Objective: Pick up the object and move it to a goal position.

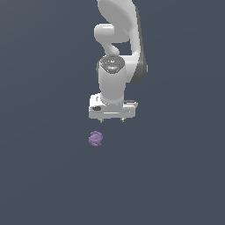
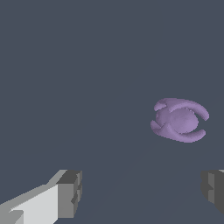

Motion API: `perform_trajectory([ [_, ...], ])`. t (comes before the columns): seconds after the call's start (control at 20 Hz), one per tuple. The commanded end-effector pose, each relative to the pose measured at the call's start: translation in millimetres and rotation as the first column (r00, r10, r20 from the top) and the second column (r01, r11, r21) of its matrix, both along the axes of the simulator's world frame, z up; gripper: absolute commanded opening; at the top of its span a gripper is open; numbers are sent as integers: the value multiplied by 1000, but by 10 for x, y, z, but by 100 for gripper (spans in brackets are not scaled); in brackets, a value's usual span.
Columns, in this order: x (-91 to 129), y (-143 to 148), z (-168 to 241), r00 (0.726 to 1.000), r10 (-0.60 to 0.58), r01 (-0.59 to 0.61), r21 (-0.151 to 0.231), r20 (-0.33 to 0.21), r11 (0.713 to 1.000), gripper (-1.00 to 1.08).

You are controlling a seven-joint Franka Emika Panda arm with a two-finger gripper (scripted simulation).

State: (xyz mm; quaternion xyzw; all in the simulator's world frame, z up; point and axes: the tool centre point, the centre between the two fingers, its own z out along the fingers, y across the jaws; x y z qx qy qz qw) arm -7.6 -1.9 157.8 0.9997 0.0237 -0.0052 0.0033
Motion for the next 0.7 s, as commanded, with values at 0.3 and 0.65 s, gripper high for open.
perform_trajectory([
  [0.3,-20,194,52,999,39,-39,9,2,999,100],
  [0.65,-35,315,84,998,63,-63,15,4,998,100],
])
